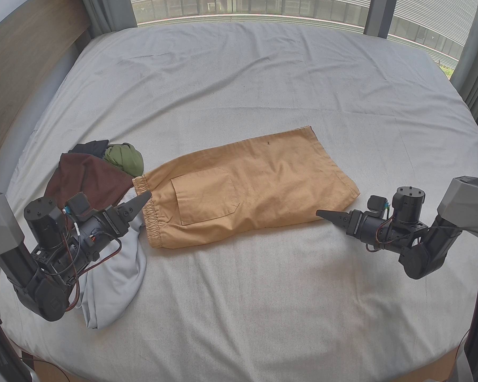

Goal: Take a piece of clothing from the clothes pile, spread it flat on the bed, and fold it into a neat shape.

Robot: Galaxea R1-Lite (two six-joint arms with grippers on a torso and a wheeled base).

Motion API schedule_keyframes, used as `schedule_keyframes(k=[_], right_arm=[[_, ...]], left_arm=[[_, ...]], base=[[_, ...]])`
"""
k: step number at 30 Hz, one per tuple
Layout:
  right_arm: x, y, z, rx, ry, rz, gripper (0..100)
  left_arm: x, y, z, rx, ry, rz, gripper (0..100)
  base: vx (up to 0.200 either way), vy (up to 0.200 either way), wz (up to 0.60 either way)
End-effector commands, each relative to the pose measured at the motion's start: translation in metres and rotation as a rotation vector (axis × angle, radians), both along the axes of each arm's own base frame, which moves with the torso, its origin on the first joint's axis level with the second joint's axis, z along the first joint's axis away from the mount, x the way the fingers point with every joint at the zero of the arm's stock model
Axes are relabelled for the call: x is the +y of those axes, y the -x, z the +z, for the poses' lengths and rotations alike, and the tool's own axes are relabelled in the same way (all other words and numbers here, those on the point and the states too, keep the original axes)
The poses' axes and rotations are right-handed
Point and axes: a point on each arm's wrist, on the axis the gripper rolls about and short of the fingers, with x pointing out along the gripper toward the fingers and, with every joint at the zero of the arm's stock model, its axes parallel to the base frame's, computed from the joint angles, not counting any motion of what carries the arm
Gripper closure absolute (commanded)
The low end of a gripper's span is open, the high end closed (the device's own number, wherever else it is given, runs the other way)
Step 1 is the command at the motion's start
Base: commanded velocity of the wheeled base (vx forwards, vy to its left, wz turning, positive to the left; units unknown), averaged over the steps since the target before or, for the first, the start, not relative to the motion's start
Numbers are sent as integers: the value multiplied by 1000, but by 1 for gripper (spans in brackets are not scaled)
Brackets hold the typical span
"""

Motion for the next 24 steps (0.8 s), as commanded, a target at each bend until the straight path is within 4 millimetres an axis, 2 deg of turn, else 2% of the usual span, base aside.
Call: schedule_keyframes(k=[1,5,11,13,14,16,24], right_arm=[[3,-6,-13,21,4,1,0],[6,-10,-15,10,3,-2,0],[25,-22,-21,-15,10,-40,0],[25,-22,-21,-15,10,-40,0],[36,-27,-25,-17,0,-19,0],[43,-32,-27,-31,-2,-21,0],[61,-45,-29,-87,-79,-61,0]], left_arm=[[0,0,0,1,0,1,0],[0,0,0,1,0,1,0],[0,0,-1,2,0,1,0],[0,0,-1,2,0,1,0],[0,0,-1,2,0,-1,0],[0,0,-1,2,0,-1,0],[-1,0,-1,2,0,-2,0]], base=[[0,0,0],[0,0,0],[0,0,0],[0,0,0],[0,0,0],[0,0,0],[0,0,0]])
